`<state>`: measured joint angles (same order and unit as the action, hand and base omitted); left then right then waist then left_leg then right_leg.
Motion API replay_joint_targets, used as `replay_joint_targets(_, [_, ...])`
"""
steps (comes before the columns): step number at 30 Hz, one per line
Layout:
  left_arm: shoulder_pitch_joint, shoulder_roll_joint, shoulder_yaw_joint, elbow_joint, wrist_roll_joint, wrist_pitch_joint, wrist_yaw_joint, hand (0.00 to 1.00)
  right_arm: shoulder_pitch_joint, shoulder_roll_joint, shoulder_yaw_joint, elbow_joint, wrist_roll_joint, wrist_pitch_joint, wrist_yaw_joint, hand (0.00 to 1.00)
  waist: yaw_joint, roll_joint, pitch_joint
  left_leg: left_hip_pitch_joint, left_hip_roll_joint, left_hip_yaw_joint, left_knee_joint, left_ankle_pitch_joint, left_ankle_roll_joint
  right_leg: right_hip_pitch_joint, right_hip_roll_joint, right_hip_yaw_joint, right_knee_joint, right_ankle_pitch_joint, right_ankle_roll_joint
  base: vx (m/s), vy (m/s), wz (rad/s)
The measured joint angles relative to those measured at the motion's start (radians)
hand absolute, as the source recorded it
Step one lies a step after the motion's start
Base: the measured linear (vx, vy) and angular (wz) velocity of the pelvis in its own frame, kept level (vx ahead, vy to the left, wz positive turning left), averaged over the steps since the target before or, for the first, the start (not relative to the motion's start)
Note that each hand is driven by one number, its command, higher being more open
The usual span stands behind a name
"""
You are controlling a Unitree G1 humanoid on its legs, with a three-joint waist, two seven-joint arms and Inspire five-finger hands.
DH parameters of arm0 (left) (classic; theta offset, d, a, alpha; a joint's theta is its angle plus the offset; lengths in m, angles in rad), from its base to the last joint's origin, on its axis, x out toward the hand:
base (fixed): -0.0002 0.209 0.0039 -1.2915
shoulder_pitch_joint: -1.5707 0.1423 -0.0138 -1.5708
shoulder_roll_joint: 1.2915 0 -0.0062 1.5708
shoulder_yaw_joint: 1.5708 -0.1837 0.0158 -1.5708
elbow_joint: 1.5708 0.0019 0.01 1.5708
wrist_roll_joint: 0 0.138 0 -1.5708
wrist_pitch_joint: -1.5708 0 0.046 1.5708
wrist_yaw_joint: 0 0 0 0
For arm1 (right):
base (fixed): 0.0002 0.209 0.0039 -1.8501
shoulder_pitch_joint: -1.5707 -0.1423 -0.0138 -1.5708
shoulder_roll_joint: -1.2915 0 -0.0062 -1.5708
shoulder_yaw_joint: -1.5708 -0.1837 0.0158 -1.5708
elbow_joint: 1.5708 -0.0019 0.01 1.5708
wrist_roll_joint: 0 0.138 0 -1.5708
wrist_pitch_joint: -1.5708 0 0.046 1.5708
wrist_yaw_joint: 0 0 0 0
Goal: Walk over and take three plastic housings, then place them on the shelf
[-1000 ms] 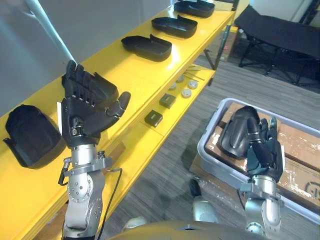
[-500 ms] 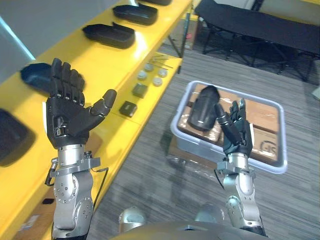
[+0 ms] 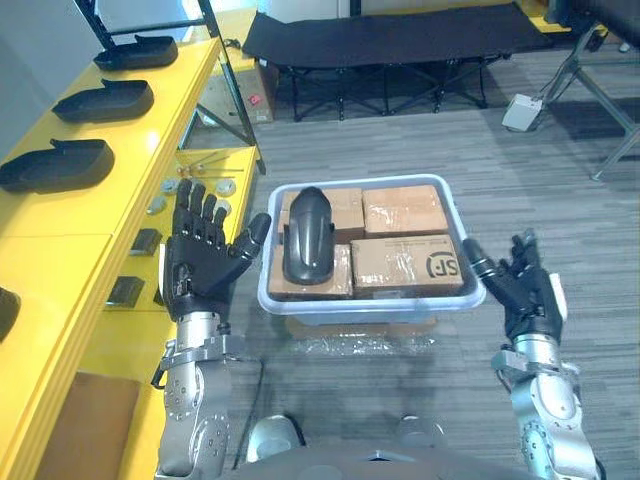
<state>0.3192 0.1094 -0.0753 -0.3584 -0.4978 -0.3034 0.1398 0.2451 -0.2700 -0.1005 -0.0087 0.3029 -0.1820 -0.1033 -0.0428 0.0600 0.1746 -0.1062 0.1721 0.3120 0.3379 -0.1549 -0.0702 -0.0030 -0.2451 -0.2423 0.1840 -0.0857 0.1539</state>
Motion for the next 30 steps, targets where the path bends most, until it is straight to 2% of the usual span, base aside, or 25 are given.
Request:
replay_joint_targets(2, [-0.01,0.02,-0.004,0.012,-0.001,0.014,0.0,1.0,-0.134,-0.001,0.022,0.161,-0.052,0.005,-0.006,1.0,0.012,-0.005,0.007,-0.036,-0.029,-0.004,0.011,0.008,0.018,-0.012,-0.025,-0.019,-0.032,0.044,0.017,-0.05,0.166,0.16])
replay_joint_targets(5, [-0.018,0.028,-0.008,0.012,0.002,0.028,-0.001,1.0,-0.249,-0.008,0.041,0.281,-0.099,0.022,-0.031,1.0,0.038,-0.003,0.025,-0.073,-0.045,-0.037,0.018,0.016,0.031,-0.01,-0.032,-0.063,-0.056,0.074,0.019,-0.06,0.07,0.34])
replay_joint_targets(8, [-0.069,0.039,-0.007,0.013,0.008,0.029,-0.002,1.0,-0.47,-0.087,0.073,0.432,-0.143,0.037,-0.088,1.0,0.065,0.006,0.097,-0.155,-0.057,-0.098,0.045,0.027,0.046,-0.022,-0.033,-0.127,-0.07,0.092,0.019,-0.15,0.034,0.56])
replay_joint_targets(9, [-0.082,0.04,-0.006,0.013,0.008,0.028,-0.006,1.0,-0.55,-0.114,0.074,0.488,-0.142,0.043,-0.111,1.0,0.077,0.009,0.115,-0.179,-0.061,-0.11,0.044,0.034,0.041,-0.035,-0.033,-0.142,-0.073,0.099,0.015,-0.18,0.036,0.38])
replay_joint_targets(11, [-0.101,0.042,-0.007,0.013,0.007,0.028,-0.025,1.0,-0.742,-0.189,0.074,0.606,-0.16,0.057,-0.157,1.0,0.106,0.021,0.174,-0.224,-0.07,-0.13,0.036,0.062,0.045,-0.062,-0.033,-0.168,-0.085,0.118,0.009,-0.17,0.035,0.34])
replay_joint_targets(13, [-0.092,0.042,-0.012,0.013,0.007,0.027,-0.052,1.0,-0.86,-0.268,0.097,0.647,-0.194,0.072,-0.194,1.0,0.127,0.034,0.216,-0.252,-0.084,-0.154,0.019,0.092,0.05,-0.081,-0.038,-0.194,-0.087,0.128,0.009,-0.12,0.027,0.38])
replay_joint_targets(15, [-0.078,0.046,-0.037,0.014,0.007,0.027,-0.06,1.0,-0.92,-0.315,0.131,0.665,-0.204,0.077,-0.202,1.0,0.132,0.041,0.231,-0.273,-0.092,-0.173,0.016,0.113,0.063,-0.086,-0.039,-0.214,-0.09,0.131,0.012,-0.03,0.01,0.32])
replay_joint_targets(17, [-0.078,0.068,-0.089,0.018,0.006,0.027,-0.09,1.0,-0.979,-0.346,0.169,0.712,-0.223,0.094,-0.211,1.0,0.157,0.036,0.239,-0.28,-0.097,-0.179,0.005,0.122,0.067,-0.085,-0.036,-0.224,-0.104,0.141,0.009,0.02,0.002,0.14])
replay_joint_targets(23, [-0.107,0.077,-0.175,0.062,-0.012,0.02,-0.135,1.0,-1.097,-0.364,0.232,0.882,-0.221,0.156,-0.213,1.0,0.181,0.043,0.243,-0.296,-0.1,-0.194,0.005,0.125,0.07,-0.09,-0.036,-0.245,-0.101,0.141,0.009,0.01,0.01,0.08])
replay_joint_targets(27, [-0.158,0.075,-0.218,0.14,-0.015,-0.003,-0.124,1.0,-1.221,-0.443,0.301,1.006,-0.221,0.202,-0.208,1.0,0.21,0.091,0.274,-0.309,-0.105,-0.2,0.001,0.136,0.072,-0.102,-0.04,-0.25,-0.093,0.141,0.008,-0.05,0.032,0.05])
replay_joint_targets(30, [-0.167,0.074,-0.233,0.168,-0.027,-0.004,-0.113,1.0,-1.295,-0.46,0.311,1.069,-0.22,0.243,-0.206,1.0,0.221,0.107,0.298,-0.31,-0.107,-0.206,-0.02,0.155,0.071,-0.116,-0.042,-0.255,-0.078,0.137,0.003,-0.07,0.023,0.06])
